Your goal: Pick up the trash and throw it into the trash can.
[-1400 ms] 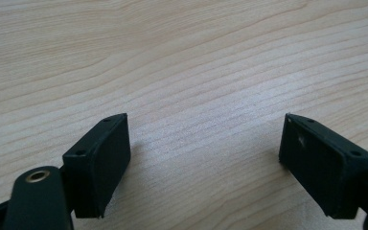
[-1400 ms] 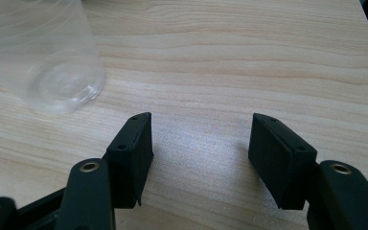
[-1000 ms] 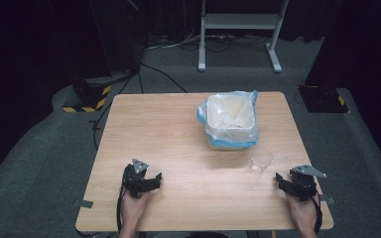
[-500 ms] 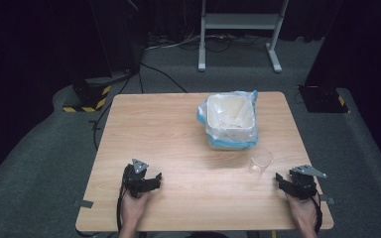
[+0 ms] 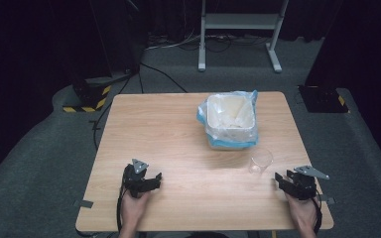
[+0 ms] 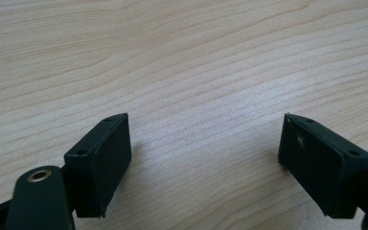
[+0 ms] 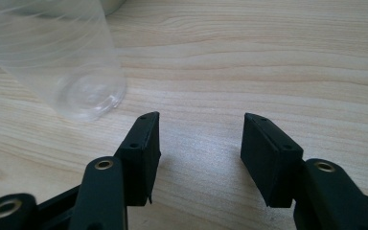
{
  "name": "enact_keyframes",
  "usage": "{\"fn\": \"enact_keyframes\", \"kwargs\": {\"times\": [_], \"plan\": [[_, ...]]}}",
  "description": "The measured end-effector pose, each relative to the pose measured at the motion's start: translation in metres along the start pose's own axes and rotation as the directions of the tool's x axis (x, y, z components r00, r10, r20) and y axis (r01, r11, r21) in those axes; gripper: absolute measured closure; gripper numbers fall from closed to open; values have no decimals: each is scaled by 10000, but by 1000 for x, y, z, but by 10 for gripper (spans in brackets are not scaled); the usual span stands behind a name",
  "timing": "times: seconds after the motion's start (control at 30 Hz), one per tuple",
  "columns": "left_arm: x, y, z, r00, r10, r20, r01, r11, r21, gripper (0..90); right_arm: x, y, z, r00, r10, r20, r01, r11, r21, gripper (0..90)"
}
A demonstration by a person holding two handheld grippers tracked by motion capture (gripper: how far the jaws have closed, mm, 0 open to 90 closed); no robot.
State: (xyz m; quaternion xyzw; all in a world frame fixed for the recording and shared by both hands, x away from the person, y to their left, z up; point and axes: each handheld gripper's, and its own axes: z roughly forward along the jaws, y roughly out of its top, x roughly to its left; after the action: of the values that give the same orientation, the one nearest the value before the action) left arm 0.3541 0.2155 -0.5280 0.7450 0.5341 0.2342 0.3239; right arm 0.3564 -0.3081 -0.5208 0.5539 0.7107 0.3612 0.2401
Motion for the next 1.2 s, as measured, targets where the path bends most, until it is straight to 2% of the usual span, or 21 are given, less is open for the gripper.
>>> {"fn": "enact_keyframes", "kwargs": {"times": [0.4, 0.77, 1.2], "plan": [[0, 0, 0, 10000, 0, 2, 0, 10000, 2, 186, 2, 5, -13, 9996, -29, -297, 19, 9994, -340, 567], [0, 0, 0, 10000, -12, 15, 12, 10000, 0, 187, 3, 12, -25, 9983, -47, -583, 14, 9984, -568, 585], [0, 0, 0, 10000, -11, 12, 11, 10000, 0, 187, 1, 31, -37, 9950, 17, -1003, -116, 9951, -982, 609]]}}
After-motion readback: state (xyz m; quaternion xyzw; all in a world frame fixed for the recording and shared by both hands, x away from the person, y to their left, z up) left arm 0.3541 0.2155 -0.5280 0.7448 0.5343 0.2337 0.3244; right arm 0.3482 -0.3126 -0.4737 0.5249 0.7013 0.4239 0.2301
